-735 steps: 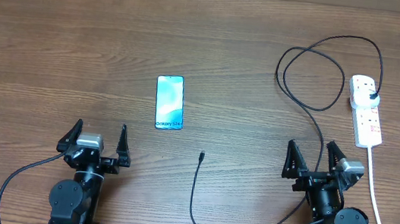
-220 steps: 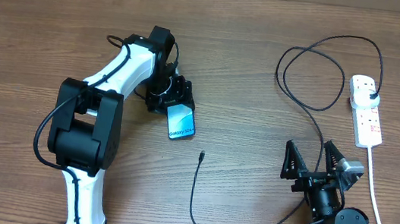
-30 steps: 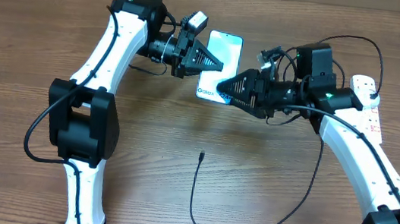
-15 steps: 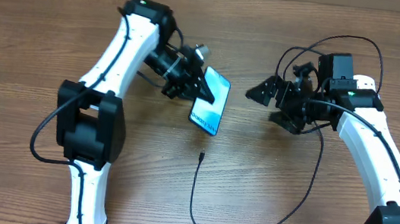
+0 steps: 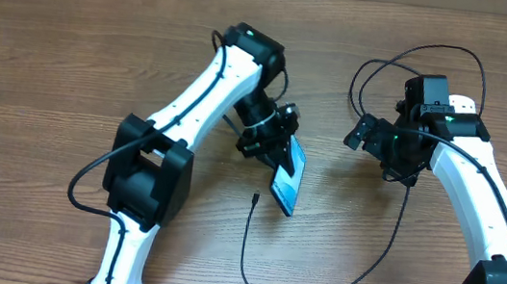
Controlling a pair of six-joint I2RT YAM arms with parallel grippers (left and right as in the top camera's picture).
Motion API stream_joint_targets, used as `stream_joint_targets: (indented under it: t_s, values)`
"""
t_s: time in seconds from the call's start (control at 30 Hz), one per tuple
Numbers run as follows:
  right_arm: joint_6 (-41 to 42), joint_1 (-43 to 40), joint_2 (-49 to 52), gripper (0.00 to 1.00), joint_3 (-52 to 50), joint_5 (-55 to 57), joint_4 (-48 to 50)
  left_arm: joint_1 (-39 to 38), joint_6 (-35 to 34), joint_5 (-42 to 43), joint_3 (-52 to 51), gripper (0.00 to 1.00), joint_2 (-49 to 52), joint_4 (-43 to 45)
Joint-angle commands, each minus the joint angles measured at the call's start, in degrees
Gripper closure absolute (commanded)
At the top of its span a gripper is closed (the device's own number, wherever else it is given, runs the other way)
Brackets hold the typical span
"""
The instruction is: Plug charger to phone and switch on socket
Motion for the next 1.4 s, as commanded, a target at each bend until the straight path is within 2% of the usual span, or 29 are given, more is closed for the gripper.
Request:
stream_joint_targets:
  t_s: [0.0,0.27,0.5,0.8,1.37]
  values:
    - [-0.2,-0.2,0.5,0.00,-0.2,2.2,0.1,-1.2,-4.5,2.1,-0.2,0.96,-0.9,-0.4]
    - [-0.2,-0.2,0.5,0.00,-0.2,2.2,0.2,-2.0,-4.8,8.8,-0.2,0.96,-0.9,-0.4]
    - [-0.2,-0.2,0.5,0.00,-0.2,2.2,0.1,-2.0,-12.4,19.6,-0.2,0.96,-0.9,-0.4]
    - [-0.2,-0.2,0.5,0.00,-0.2,2.2,0.2,-2.0,-14.1,26.4,-0.2,0.96,-0.9,-0.4]
    - [-0.2,-0.2,0.5,0.00,-0.2,2.2,0.1,-1.6,-13.2,23.7,-0.2,0.96,-0.9,-0.4]
